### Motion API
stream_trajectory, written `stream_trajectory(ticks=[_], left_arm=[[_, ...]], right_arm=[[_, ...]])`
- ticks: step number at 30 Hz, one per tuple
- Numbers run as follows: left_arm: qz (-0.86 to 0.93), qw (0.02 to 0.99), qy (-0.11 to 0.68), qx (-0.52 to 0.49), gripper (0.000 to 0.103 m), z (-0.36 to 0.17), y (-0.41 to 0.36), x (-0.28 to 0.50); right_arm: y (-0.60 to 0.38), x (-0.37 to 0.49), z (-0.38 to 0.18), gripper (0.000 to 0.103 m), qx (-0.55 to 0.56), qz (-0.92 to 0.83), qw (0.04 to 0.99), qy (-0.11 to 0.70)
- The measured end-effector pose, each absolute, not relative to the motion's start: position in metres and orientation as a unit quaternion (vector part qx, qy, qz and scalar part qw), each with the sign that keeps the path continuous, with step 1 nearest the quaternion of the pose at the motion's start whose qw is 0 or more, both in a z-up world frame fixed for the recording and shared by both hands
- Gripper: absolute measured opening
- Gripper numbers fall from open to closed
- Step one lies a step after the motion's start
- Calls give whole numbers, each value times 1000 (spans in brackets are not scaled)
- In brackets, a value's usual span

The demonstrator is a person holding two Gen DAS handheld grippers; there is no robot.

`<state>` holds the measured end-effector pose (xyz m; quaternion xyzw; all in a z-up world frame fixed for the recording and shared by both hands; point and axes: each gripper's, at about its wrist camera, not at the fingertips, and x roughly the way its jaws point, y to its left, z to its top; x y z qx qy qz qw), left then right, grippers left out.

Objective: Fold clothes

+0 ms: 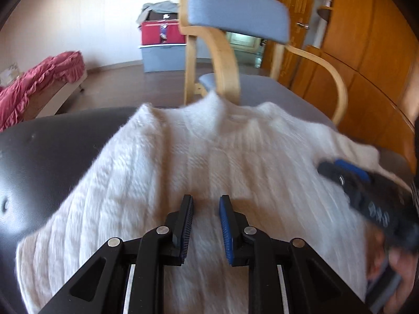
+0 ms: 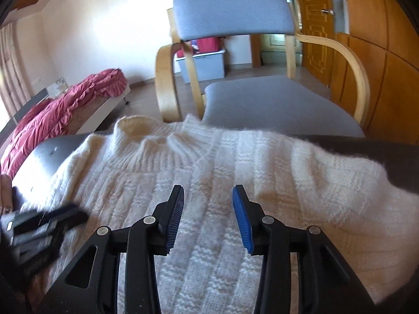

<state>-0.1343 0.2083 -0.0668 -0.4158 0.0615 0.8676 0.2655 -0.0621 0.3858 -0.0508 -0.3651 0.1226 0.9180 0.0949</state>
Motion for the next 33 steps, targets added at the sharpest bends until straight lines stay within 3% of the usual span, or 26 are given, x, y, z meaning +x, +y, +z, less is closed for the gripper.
stream_trajectory(ticks=[10,21,28,33], left_arm=[[883,224,120,-395,23,-69,210,-154],[865,256,18,-431,23,-60,183,-142],[878,241,121,-395,25,-70,204,-116],[878,246,124,-392,28,-70,199,-124]], right_arm=[[374,-69,-53,47,-385,914,92,93],[372,-75,-55,49,-384,915,88,86],[360,-69,-46,49,-362,927,76,59],[338,-67,-43,49,-354,935,15,24]])
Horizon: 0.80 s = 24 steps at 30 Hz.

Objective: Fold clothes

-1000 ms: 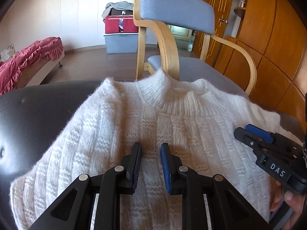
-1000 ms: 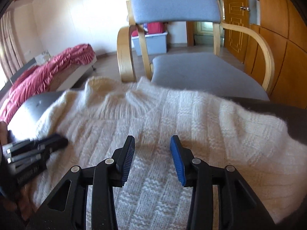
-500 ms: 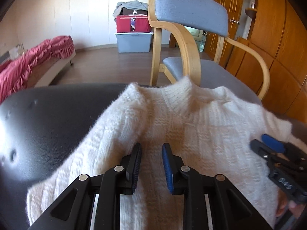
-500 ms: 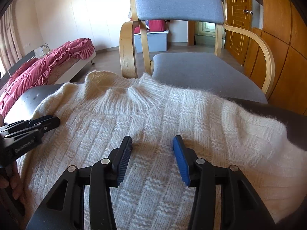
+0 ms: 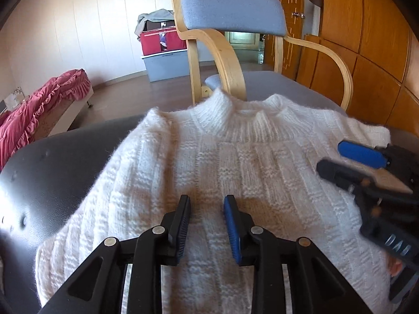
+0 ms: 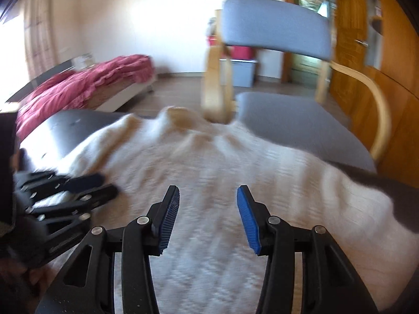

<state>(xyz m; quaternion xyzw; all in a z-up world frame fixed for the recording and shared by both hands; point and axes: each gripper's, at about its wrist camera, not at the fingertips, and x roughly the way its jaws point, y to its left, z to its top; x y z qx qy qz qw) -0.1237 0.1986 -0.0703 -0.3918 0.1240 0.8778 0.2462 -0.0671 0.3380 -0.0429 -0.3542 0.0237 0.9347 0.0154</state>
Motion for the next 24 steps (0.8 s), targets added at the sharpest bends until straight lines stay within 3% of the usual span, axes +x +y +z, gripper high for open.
stream_trajectory(ticks=[10,16,24], left_arm=[[861,296,15,-414,26,-27,110,-99],[854,304,57,-418,26,-29,47,-27],[824,332,40,-458,26,-50,-1,60]], right_arm=[[338,-79,-60,55,-397,917,-1,23],[339,-80,-59,55,-397,917,0,22],[338,-81,-59,56,-397,918,2,18]])
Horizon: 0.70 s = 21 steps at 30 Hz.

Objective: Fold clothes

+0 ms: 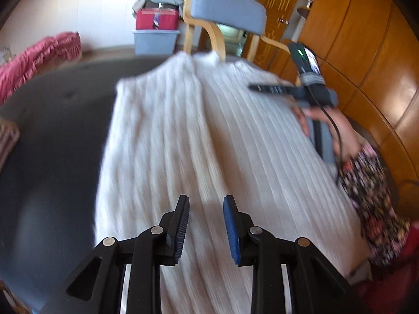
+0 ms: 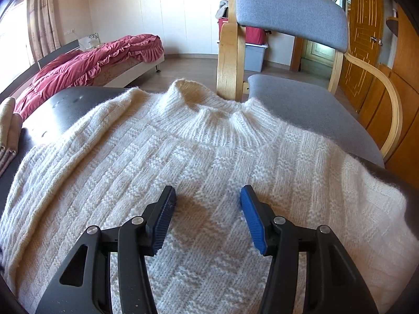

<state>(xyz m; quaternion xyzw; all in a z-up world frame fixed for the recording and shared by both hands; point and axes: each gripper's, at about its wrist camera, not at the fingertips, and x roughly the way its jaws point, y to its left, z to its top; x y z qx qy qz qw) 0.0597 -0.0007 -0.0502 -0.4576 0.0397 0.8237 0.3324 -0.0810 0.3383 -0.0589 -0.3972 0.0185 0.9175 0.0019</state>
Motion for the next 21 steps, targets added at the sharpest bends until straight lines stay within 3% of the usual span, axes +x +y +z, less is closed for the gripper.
stream_trajectory(ticks=[8,19,21], left_arm=[[803,356,47,-476,27,-51,4,91],[841,312,205,-392,30,-64,23,125],[843,311,182,-399,23,-63,20,118]], right_arm=[[338,-81,-59,56,-397,917,3,19],[338,-82,-60,56,-398,917,1,21],[338,-82,-60,56,-398,917,1,22]])
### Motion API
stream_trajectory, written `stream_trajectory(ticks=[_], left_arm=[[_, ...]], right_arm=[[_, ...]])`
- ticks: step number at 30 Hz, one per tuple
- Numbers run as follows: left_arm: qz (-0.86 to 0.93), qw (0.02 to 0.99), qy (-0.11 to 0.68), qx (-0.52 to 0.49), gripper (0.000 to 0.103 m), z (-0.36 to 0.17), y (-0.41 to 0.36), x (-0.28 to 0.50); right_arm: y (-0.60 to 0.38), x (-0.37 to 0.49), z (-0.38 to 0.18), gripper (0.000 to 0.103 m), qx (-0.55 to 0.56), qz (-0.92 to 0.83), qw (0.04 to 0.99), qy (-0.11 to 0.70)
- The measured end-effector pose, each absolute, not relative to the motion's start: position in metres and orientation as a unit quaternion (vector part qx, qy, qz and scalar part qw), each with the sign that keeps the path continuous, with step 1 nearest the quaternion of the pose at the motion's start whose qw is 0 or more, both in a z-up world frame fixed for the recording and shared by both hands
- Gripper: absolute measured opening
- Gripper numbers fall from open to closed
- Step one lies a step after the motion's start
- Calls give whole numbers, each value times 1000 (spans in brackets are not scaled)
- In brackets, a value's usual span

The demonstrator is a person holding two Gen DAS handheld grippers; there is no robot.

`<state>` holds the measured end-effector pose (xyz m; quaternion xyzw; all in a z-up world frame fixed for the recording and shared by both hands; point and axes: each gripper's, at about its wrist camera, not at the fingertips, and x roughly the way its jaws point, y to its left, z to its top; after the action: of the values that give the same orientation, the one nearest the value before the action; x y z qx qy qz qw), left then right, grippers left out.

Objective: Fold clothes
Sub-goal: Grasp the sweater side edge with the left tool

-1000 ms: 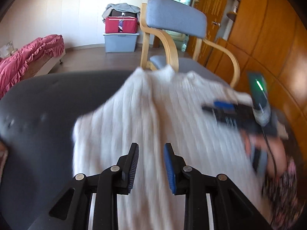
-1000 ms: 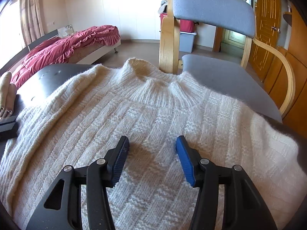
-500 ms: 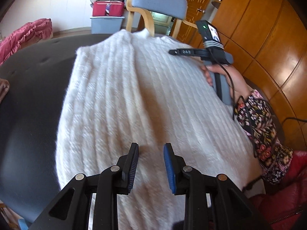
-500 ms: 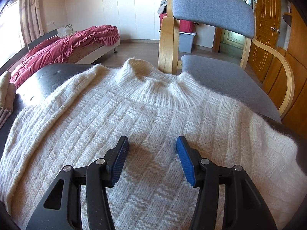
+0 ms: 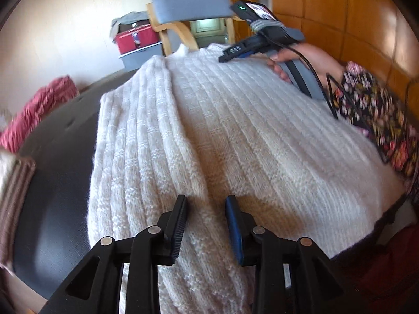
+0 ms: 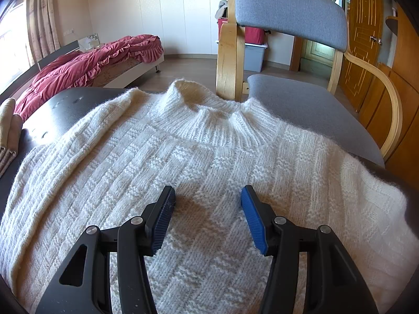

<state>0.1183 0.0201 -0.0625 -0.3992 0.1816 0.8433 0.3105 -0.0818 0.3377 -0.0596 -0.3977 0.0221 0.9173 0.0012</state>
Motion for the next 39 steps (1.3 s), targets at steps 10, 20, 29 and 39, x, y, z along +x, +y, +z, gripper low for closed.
stream_trajectory(ticks=[10,20,29,39], left_arm=[[894,246,180,-327,4,-7,7,85],[927,134,178,-300,4,35,-22,-31],[929,-6,147,-338,4,6,-50,-155],[914,-116,140,-363,4,-11,-73,-244]], right_arm=[[337,-81,-59,56,-398,917,1,23],[338,-81,-59,56,-398,917,0,25],[338,-82,-59,57,-399,917,-1,28],[339,-82,-59,57,-399,916,-2,30]])
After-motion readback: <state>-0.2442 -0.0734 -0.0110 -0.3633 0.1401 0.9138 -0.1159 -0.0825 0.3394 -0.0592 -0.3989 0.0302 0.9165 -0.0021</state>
